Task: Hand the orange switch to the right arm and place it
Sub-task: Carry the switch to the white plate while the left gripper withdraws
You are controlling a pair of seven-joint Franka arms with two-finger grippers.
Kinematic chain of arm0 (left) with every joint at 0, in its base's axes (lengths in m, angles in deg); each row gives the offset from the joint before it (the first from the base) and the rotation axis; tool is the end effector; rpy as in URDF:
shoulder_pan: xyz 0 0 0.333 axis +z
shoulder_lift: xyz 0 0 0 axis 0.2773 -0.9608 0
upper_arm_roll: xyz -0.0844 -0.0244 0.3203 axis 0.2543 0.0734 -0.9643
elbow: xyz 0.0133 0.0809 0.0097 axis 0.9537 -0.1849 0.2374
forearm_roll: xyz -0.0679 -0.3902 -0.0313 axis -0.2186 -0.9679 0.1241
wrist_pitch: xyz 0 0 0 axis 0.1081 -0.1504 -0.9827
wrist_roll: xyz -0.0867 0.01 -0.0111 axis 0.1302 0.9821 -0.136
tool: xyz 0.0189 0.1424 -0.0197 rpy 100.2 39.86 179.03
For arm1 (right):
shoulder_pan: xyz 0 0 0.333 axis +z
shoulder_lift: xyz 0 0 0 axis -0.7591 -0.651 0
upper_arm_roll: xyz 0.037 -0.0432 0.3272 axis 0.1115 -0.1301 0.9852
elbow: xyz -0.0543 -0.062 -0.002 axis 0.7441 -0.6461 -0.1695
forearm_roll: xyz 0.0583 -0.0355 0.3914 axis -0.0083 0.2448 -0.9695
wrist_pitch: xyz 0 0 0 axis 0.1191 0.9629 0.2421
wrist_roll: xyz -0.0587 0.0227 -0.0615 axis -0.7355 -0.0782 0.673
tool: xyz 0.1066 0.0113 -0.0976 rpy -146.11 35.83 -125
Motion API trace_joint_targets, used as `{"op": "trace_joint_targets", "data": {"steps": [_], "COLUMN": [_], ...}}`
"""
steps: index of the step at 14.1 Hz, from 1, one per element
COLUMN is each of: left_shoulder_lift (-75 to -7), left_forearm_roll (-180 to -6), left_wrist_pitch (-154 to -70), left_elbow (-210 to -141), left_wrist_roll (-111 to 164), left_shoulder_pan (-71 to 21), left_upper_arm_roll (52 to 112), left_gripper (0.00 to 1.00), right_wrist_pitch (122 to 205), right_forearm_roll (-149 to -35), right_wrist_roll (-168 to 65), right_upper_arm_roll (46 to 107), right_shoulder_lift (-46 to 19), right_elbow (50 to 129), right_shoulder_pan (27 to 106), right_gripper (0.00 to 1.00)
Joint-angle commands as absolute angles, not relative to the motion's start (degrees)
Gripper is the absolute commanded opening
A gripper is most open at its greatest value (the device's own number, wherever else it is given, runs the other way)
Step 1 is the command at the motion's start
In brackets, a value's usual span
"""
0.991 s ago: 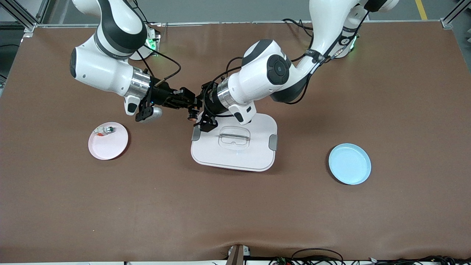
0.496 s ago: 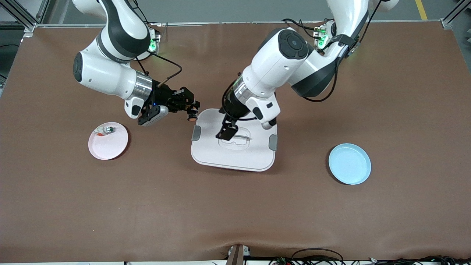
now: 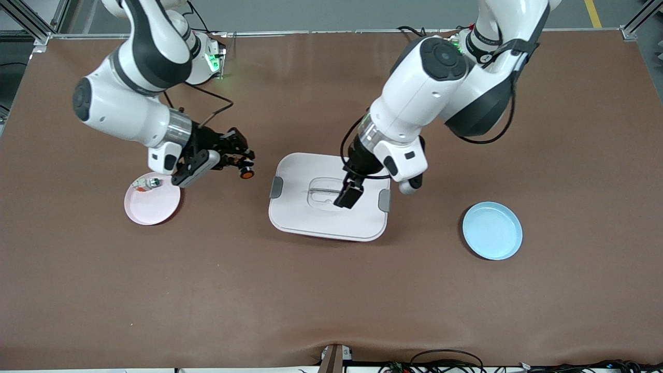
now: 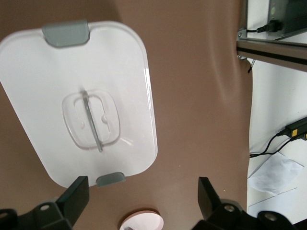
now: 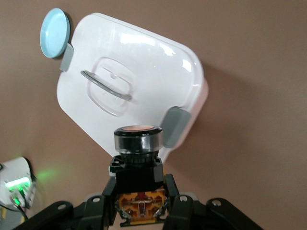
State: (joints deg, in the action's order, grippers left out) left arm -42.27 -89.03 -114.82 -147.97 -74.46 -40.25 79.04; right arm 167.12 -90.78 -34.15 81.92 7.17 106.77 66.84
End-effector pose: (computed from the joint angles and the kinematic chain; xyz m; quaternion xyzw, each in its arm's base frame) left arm 0.6033 -0.4494 0.5178 0.7877 0.5787 -0.0388 0.2077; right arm 0.5338 0.2220 0.4188 -0.9439 -0.1894 -0.0157 0.2699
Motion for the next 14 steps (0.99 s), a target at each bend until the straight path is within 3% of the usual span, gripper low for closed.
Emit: {"op": "trace_joint_targets", "data": {"steps": [1, 6, 14], "left_shoulder_lift": [-39.0, -35.48, -32.22], "left_forearm_roll": [-87.82, -87.73, -77.62], "left_wrist_pitch": [-110.68, -100.31, -87.66], "left_elbow": [-148.69, -148.96, -148.96], "left_wrist_roll": [-68.43, -47.81, -22.21], "left_shoulder_pan": [-38.17, -30.44, -19.98], "left_upper_arm_roll": [78.88, 78.79, 78.79], "left_gripper": [1.0, 1.0, 1.0], "right_wrist_pitch": [162.55, 156.56, 155.5], "right_forearm_roll": [-86.5, -74.56, -60.66], "right_wrist_roll": [-27.37, -13.23, 9.56], "right_upper_arm_roll": [82.67, 82.67, 82.67], "right_shoulder_lift": [7.67, 7.93, 8.81], "right_elbow": [105.8, 104.39, 105.27], "right_shoulder_pan": [62.67, 56.52, 51.76], "right_gripper": [0.0, 0.0, 0.0]}}
